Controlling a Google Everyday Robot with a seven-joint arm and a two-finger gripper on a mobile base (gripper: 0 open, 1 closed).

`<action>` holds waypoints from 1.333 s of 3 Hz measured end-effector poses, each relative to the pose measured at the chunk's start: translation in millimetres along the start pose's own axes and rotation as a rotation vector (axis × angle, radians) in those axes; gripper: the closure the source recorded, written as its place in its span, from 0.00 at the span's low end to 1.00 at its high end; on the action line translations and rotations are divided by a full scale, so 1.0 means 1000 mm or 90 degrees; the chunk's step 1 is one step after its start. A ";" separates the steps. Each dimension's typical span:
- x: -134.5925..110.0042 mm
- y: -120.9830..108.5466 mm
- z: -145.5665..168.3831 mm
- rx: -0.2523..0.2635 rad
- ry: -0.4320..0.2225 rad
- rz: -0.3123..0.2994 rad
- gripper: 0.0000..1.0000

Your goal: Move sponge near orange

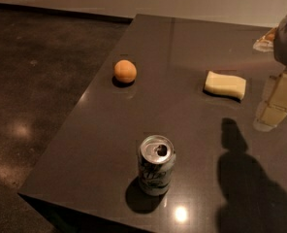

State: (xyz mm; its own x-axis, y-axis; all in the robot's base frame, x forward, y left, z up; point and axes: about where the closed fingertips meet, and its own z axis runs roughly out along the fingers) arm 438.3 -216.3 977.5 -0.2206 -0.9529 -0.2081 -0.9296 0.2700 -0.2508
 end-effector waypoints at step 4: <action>0.006 -0.049 0.031 -0.003 0.009 0.045 0.00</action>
Offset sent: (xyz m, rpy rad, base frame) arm 0.0260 -0.0092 -0.0043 0.0199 0.0068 -0.0456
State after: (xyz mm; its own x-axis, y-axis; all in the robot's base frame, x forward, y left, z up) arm 492.2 -230.7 959.0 -0.2901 -0.9331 -0.2124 -0.9126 0.3365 -0.2320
